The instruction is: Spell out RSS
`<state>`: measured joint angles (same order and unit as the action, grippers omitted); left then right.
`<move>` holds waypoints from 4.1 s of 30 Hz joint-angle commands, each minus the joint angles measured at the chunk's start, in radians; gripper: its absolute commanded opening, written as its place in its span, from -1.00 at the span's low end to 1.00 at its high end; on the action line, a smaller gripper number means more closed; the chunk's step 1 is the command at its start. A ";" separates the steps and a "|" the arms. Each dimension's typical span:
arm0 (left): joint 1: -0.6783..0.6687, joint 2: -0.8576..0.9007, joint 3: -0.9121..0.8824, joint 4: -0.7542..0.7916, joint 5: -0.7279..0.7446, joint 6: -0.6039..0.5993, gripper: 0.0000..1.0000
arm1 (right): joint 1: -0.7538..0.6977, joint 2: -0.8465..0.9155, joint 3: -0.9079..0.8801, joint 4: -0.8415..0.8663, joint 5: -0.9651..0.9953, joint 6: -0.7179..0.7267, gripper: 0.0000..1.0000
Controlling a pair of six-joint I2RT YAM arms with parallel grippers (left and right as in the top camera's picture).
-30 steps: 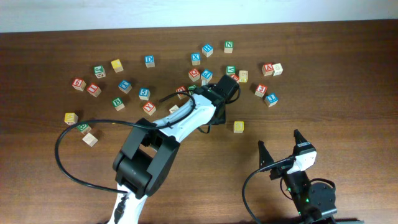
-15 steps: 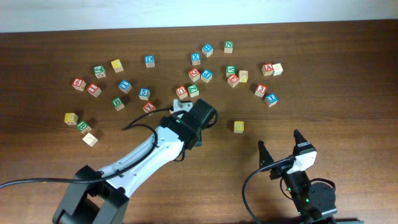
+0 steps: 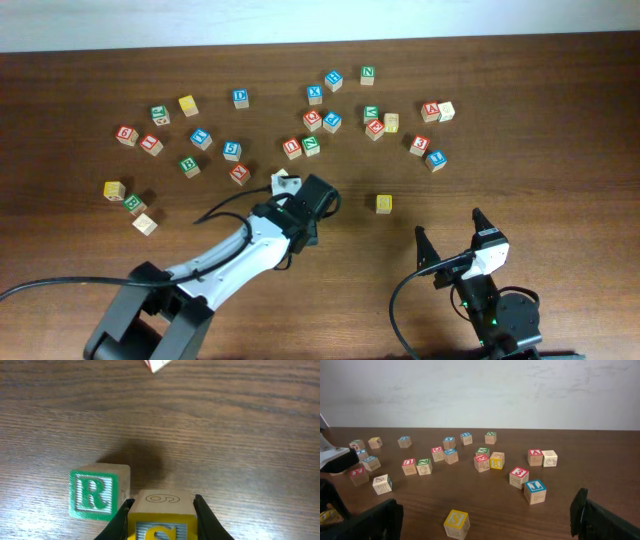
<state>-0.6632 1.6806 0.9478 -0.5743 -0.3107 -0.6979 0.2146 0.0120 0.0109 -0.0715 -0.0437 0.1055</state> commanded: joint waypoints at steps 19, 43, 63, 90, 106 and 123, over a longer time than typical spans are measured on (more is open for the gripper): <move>0.038 -0.006 -0.015 0.013 0.019 0.076 -0.85 | -0.008 -0.008 -0.005 -0.004 -0.008 0.003 0.96; 0.031 -0.006 -0.015 0.005 0.035 0.100 -0.40 | -0.008 -0.008 -0.005 -0.004 -0.008 0.003 0.96; 0.031 -0.006 -0.015 0.040 0.012 0.101 -0.56 | -0.008 -0.008 -0.005 -0.004 -0.008 0.003 0.96; 0.031 -0.006 -0.014 0.043 -0.027 0.170 -0.58 | -0.008 -0.008 -0.005 -0.004 -0.008 0.003 0.96; 0.031 -0.010 -0.002 0.038 -0.014 0.207 -0.46 | -0.008 -0.008 -0.005 -0.004 -0.008 0.003 0.96; -0.027 -0.171 0.033 0.013 -0.006 0.207 -0.57 | -0.008 -0.008 -0.005 -0.004 -0.008 0.003 0.97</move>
<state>-0.6540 1.5230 0.9615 -0.5613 -0.3210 -0.4927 0.2146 0.0120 0.0109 -0.0715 -0.0437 0.1051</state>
